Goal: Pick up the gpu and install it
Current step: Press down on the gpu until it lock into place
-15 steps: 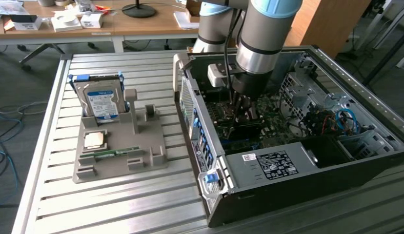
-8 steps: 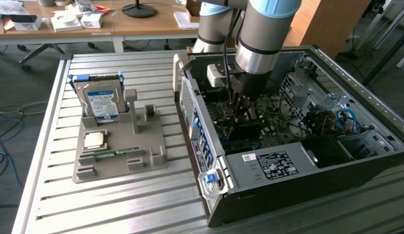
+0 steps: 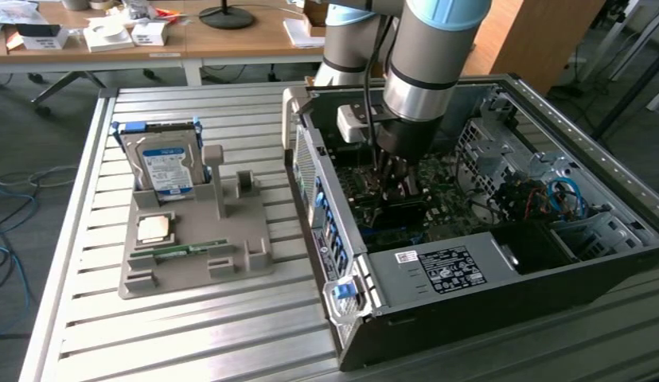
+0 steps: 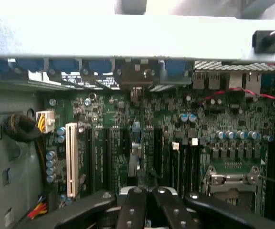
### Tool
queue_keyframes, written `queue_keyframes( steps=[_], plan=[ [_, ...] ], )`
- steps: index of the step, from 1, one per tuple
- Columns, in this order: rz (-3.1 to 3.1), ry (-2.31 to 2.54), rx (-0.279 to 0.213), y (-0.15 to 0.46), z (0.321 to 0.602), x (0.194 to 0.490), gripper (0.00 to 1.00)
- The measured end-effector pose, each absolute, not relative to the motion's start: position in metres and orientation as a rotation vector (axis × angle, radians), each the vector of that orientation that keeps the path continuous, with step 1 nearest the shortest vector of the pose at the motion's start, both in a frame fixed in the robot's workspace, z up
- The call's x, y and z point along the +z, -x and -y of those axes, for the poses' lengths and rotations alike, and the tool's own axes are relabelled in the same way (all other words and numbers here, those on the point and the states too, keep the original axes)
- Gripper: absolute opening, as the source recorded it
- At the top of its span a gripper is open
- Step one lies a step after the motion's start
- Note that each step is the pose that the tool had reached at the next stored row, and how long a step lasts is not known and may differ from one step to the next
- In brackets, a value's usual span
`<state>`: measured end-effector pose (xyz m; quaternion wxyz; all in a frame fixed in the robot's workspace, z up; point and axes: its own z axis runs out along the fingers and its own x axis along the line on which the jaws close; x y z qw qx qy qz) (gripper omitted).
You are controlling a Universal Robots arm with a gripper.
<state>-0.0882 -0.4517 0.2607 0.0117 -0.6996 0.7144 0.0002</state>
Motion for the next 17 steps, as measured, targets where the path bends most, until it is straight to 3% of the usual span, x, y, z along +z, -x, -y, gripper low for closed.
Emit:
queue_keyframes(
  steps=[17],
  plan=[
    [-2.228,2.182,0.001,0.0881,0.4517,0.2604,0.11]
  ],
)
